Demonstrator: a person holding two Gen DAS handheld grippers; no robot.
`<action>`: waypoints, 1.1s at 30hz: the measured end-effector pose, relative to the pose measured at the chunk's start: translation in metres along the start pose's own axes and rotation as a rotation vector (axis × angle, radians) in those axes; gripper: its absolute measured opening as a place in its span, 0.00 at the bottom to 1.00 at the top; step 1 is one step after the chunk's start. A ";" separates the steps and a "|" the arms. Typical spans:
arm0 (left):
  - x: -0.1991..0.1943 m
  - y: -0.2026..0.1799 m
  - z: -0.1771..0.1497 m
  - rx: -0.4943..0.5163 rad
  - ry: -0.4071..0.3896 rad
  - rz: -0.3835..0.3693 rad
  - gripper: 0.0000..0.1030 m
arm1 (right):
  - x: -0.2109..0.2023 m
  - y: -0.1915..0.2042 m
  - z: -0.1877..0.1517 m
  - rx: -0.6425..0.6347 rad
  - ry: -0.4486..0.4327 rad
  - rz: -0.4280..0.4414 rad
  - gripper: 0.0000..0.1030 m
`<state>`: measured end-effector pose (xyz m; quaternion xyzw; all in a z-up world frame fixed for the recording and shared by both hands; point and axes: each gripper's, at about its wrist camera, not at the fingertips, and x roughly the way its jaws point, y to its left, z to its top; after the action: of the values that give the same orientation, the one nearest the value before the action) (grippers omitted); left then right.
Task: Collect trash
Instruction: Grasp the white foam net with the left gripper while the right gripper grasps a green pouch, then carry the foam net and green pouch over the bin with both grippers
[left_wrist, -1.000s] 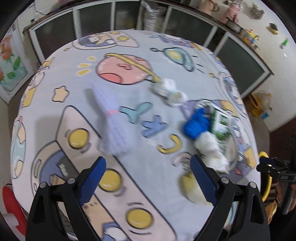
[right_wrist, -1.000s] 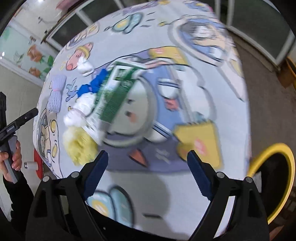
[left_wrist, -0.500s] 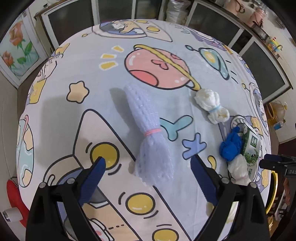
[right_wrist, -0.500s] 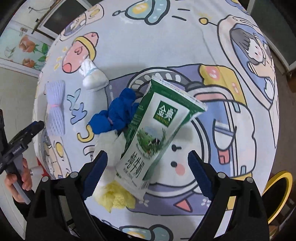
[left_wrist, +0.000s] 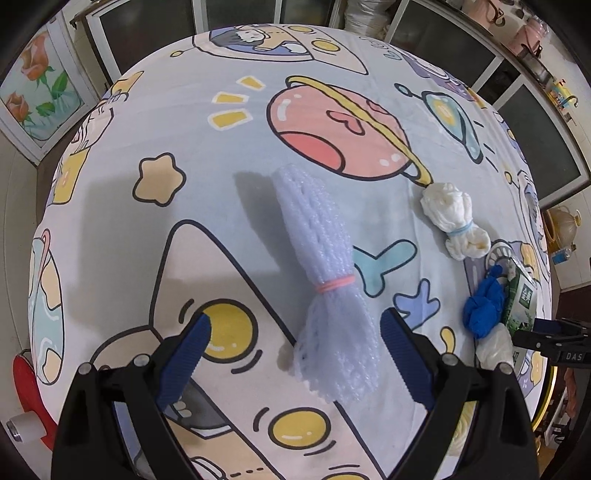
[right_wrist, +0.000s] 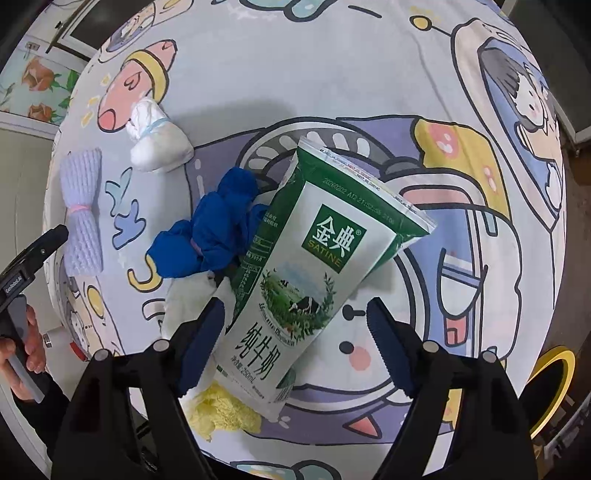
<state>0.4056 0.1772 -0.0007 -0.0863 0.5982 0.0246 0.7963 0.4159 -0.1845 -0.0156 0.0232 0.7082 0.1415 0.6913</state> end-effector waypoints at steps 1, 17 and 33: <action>0.002 0.000 0.001 0.000 0.005 0.002 0.87 | 0.001 0.001 0.001 -0.002 0.004 -0.002 0.72; 0.049 -0.014 0.013 -0.003 0.062 0.044 0.59 | 0.019 0.007 0.016 -0.024 0.037 -0.034 0.49; -0.014 -0.003 -0.002 -0.036 -0.060 -0.001 0.24 | -0.027 0.003 -0.015 -0.061 -0.093 0.009 0.34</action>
<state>0.3998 0.1747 0.0124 -0.1001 0.5733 0.0375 0.8123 0.4022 -0.1902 0.0115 0.0119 0.6705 0.1647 0.7233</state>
